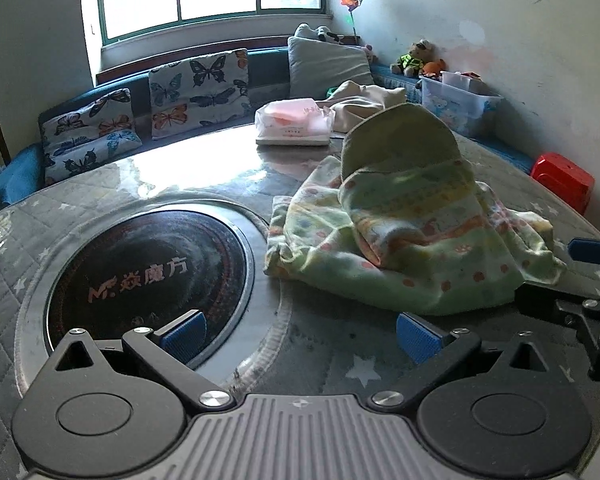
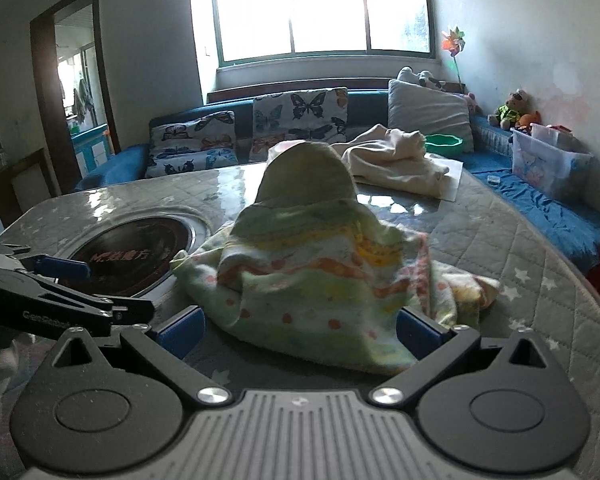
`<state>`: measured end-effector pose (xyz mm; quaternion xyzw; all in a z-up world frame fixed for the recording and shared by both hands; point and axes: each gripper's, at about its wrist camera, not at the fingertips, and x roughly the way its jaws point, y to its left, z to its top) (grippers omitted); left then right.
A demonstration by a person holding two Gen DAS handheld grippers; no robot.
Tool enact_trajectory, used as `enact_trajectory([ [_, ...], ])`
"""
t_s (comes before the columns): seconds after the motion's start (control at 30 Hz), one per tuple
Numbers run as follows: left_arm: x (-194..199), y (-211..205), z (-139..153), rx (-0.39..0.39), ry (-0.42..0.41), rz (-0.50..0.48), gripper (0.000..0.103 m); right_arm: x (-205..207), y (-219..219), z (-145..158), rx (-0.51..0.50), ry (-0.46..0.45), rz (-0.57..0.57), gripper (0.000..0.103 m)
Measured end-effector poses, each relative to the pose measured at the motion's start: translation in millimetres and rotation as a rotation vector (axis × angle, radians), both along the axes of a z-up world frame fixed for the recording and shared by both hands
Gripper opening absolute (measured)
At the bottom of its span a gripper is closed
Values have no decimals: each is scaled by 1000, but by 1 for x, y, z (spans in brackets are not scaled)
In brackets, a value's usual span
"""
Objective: Fold clothes
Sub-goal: 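Move both grippers toward the bunched striped shirt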
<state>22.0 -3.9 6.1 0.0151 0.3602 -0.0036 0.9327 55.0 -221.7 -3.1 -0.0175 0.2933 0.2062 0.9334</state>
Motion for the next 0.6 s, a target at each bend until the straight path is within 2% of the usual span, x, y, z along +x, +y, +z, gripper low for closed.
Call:
enact_trajectory([
  [0.4,18,-4,13,7,-18,-9,103,35,-8,10,30,-2,-23,98],
  [0.6,28,-4,18,11,-25,-16,103,57,-2,17,37,-13,-8,89],
])
